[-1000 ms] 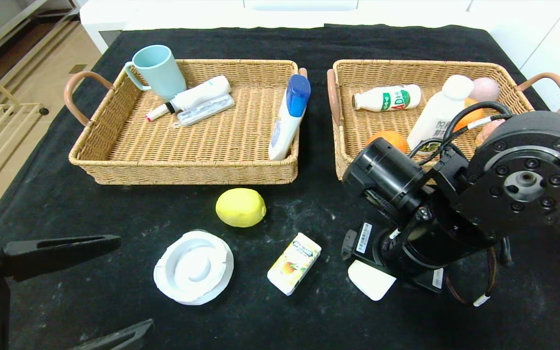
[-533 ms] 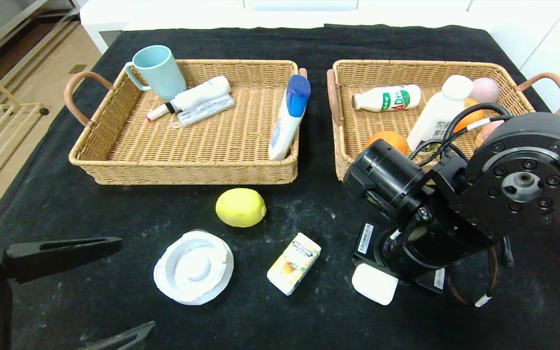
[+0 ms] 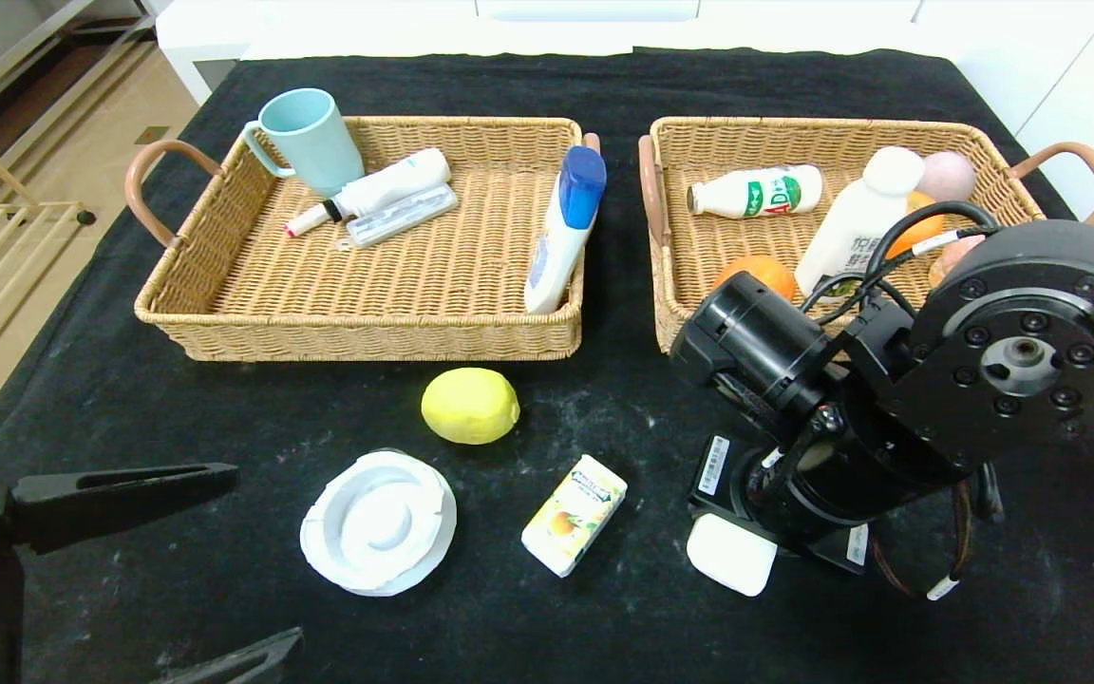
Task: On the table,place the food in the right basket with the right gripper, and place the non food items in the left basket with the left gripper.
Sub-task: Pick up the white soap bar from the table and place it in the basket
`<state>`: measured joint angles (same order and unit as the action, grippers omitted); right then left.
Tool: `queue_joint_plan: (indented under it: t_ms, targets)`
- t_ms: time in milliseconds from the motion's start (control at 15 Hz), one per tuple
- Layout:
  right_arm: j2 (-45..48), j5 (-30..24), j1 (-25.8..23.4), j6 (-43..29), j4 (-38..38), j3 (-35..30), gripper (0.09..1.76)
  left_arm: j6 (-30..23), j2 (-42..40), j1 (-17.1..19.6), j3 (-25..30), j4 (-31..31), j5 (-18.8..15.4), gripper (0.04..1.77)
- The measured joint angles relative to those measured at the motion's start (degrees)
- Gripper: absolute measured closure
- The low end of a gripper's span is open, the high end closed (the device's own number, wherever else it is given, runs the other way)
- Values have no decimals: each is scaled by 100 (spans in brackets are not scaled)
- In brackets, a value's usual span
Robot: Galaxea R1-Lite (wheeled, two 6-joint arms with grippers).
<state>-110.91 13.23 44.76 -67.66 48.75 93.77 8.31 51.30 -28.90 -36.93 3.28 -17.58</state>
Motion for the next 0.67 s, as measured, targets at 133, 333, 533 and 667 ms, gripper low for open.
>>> queue_joint_plan:
  t_ms: [133,333,533,667]
  targets:
    - [2,0,2,0,-2,-9,79,0,2,0,0,-4,0,9]
    - [66,2,33,46,174,-15,79,0,-9,-1,-4,-1,0,9]
    - [324,30,228,236,408,30,80,9,-30,-1,-4,-12,-6,9]
    - [560,68,391,534,642,185,80,15,-34,-1,-4,-9,-6,9]
